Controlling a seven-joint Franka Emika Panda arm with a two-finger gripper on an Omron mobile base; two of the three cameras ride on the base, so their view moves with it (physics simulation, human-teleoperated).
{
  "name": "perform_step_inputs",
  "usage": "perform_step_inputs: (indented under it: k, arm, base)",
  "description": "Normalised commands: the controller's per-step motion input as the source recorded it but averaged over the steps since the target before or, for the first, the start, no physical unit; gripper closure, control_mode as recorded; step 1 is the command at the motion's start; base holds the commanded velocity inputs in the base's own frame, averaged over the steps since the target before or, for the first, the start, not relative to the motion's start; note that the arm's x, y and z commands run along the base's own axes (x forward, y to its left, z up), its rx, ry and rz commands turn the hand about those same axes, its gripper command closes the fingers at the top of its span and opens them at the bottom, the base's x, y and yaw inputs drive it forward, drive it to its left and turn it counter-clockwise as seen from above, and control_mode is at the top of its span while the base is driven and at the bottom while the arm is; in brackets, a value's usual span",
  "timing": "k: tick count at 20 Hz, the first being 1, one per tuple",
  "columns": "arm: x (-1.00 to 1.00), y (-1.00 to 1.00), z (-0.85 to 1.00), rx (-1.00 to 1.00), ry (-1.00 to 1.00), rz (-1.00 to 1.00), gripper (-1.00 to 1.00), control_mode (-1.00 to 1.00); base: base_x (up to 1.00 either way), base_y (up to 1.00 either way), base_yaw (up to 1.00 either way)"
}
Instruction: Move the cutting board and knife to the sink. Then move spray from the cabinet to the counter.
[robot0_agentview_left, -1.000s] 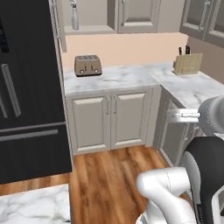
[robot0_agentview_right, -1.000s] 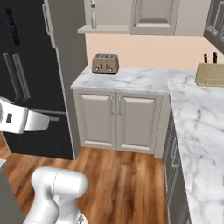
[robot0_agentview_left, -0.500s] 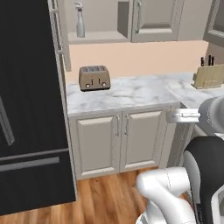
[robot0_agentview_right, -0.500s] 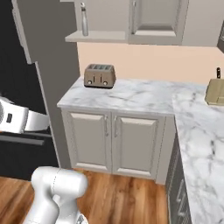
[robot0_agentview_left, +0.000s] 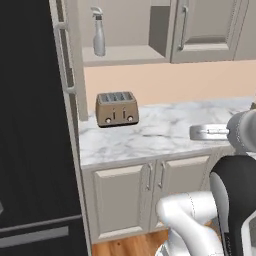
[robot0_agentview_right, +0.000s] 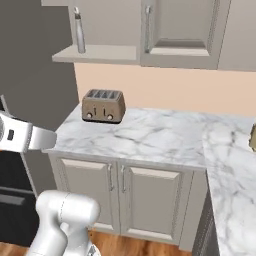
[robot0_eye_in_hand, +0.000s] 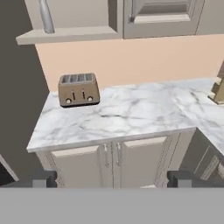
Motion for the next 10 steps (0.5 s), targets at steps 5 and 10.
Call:
perform_step_inputs:
  k: [5,10]
  arm:
    - [0.0,0.0,0.0,0.0,0.0,0.0,-1.0,1.0]
    - [0.0,0.0,0.0,0.0,0.0,0.0,-1.0,1.0]
  base:
    - [1.0,0.05,0.03]
    - [1.0,0.1,0.02]
